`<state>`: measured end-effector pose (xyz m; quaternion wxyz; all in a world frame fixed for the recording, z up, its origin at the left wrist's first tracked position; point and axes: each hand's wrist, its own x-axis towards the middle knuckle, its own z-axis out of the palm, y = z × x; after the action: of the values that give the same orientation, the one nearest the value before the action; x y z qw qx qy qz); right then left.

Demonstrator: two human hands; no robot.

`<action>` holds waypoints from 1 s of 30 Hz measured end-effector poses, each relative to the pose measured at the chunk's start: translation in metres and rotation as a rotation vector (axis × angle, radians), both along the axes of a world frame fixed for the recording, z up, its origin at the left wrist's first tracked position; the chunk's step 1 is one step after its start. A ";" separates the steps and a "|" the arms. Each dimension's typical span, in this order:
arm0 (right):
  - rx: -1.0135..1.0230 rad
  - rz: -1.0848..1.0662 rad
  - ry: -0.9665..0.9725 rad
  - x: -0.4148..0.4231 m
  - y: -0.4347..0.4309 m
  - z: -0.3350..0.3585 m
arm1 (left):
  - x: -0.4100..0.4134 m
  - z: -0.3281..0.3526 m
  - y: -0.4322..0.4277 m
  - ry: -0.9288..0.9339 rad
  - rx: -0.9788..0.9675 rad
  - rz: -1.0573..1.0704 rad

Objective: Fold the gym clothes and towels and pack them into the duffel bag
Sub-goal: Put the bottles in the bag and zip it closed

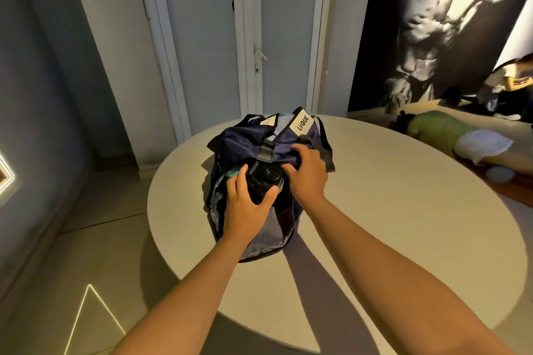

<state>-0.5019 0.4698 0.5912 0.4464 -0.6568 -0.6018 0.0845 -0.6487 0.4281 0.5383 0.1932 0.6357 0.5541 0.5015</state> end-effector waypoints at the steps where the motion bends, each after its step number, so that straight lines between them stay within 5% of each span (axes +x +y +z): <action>1: -0.036 -0.011 -0.038 -0.001 0.002 0.004 | 0.001 0.001 0.001 -0.004 0.013 0.007; 19: 0.029 0.364 0.352 0.006 -0.003 0.039 | 0.035 0.019 0.041 0.241 -0.170 0.299; 26: -0.038 0.255 0.218 0.013 0.027 -0.003 | 0.048 0.004 0.027 -0.036 0.020 0.195; 30: -0.082 0.167 0.115 0.006 0.016 -0.001 | 0.047 -0.019 0.015 -0.022 0.132 0.119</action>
<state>-0.4960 0.4863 0.5898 0.4447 -0.6162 -0.6237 0.1833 -0.6022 0.4434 0.5190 0.1267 0.6076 0.5544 0.5544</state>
